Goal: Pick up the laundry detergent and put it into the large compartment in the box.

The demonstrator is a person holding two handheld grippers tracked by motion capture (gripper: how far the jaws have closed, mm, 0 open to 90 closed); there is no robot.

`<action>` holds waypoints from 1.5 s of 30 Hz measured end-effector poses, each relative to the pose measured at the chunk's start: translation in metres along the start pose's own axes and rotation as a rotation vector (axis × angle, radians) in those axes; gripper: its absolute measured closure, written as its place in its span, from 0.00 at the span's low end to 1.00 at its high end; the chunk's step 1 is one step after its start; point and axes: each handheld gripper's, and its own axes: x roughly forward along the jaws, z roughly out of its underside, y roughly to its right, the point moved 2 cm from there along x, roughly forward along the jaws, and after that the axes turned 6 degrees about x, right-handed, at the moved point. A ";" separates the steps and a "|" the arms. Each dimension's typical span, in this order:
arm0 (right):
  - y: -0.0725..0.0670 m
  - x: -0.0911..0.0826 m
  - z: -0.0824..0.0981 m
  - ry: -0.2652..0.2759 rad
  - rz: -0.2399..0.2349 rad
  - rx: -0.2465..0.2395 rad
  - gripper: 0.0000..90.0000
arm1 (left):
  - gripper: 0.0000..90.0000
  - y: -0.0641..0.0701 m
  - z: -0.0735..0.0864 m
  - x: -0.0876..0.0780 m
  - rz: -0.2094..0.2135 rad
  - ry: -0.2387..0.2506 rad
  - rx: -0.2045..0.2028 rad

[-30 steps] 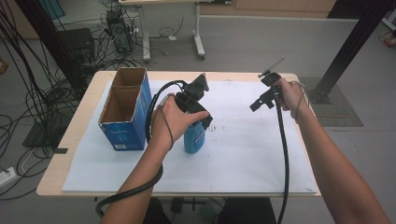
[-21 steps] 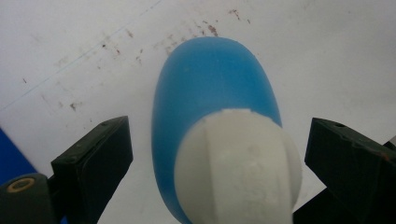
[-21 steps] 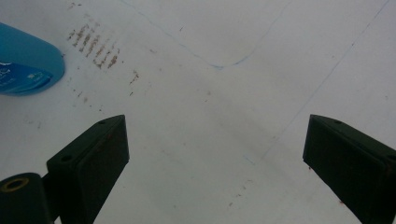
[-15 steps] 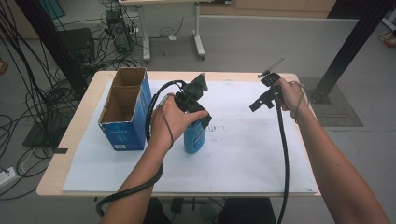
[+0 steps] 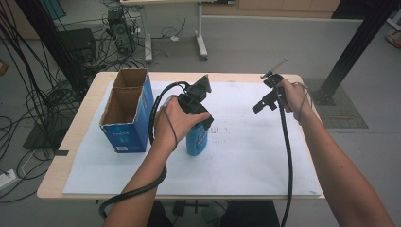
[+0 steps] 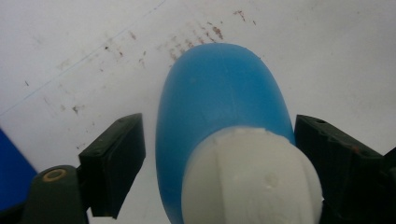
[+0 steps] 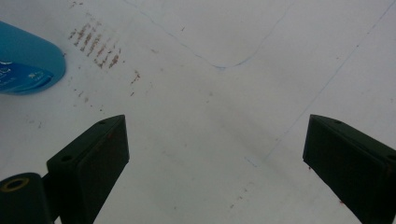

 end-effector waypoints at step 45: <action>-0.003 0.000 -0.001 -0.003 0.006 -0.016 0.08 | 0.42 0.004 0.000 -0.001 -0.018 -0.006 -0.004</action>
